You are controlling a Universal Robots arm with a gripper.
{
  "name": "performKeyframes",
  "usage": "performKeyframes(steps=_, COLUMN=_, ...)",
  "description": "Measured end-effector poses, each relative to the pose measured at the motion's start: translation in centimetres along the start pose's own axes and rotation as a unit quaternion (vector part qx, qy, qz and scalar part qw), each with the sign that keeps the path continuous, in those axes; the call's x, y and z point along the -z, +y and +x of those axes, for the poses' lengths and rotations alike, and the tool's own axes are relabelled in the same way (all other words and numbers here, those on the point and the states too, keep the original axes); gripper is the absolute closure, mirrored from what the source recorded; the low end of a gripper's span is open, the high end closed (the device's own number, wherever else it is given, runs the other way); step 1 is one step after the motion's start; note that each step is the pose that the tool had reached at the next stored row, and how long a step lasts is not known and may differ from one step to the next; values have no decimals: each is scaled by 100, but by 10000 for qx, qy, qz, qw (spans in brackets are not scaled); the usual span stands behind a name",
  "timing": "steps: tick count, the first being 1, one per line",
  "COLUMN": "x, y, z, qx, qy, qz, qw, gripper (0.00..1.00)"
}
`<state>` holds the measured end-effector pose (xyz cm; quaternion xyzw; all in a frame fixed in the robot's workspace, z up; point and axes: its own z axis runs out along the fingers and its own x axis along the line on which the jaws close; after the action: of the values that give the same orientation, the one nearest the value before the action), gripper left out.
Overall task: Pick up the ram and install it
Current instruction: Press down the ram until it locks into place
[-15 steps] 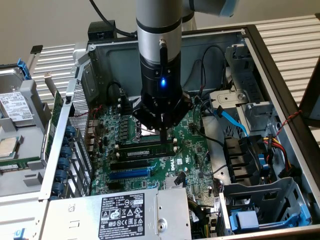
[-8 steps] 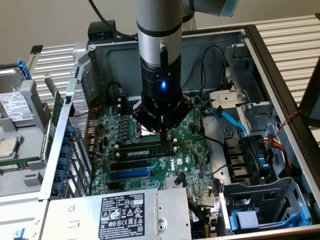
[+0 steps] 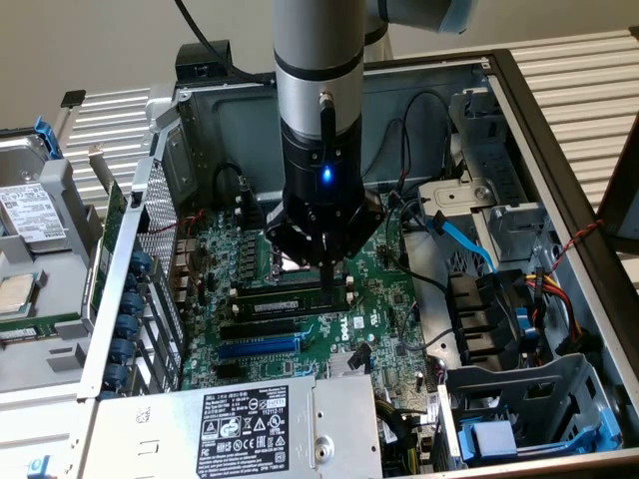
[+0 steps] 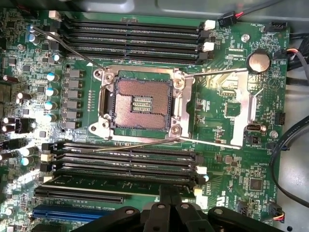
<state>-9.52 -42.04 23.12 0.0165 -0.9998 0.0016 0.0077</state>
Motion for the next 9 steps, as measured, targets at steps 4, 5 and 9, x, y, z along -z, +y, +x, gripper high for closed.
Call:
performKeyframes(steps=4, x=-14, y=-1, z=-1, qx=0, qy=1, qz=2, qw=10000, gripper=89)
performKeyframes(steps=5, x=-17, y=-1, z=-1, qx=0, qy=2, qz=3, qw=10000, gripper=89)
performKeyframes(steps=9, x=-29, y=-2, z=-2, qx=0, qy=3, qz=2, qw=10000, gripper=89)
